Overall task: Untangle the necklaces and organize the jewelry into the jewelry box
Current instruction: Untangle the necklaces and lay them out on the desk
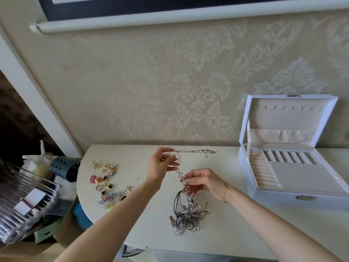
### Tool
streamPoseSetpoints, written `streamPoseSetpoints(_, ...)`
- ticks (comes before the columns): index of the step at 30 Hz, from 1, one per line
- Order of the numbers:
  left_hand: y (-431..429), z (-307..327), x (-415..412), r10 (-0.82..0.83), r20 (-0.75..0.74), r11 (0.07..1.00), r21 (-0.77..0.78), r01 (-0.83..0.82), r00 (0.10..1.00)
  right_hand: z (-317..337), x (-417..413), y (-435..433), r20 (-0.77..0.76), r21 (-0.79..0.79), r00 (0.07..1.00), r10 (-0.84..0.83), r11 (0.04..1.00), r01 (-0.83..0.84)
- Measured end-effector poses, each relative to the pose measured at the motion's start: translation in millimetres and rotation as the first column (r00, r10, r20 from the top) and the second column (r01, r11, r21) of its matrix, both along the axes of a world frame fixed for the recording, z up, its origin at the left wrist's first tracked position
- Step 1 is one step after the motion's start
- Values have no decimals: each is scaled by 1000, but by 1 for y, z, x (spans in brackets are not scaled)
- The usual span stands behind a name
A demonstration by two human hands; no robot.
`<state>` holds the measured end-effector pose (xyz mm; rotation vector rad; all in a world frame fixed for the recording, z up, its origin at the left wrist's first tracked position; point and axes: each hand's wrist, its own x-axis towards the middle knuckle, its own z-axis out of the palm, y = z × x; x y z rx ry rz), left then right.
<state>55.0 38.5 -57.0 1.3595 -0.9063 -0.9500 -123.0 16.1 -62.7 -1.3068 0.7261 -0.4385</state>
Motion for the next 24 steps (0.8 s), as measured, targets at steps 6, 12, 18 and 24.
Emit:
streamPoseSetpoints(6, 3, -22, 8, 29, 122, 995, 90, -40, 992, -2, -1, -2, -12, -46, 996, -88, 995, 88)
streamPoseSetpoints(12, 4, -40, 21, 144, 259, 975, 128, -182, 955, -9, -2, -6, -73, -29, 979, -193, 981, 191)
streamPoseSetpoints(18, 5, -45, 29, 125, 405, 970, 142, -197, 906, -12, -2, -6, -167, -132, 954, -249, 964, 229)
streamPoseSetpoints(24, 6, -49, 29, -68, 733, 924, 301, -233, 677, -19, 16, 8, -490, -553, 828, -272, 832, -54)
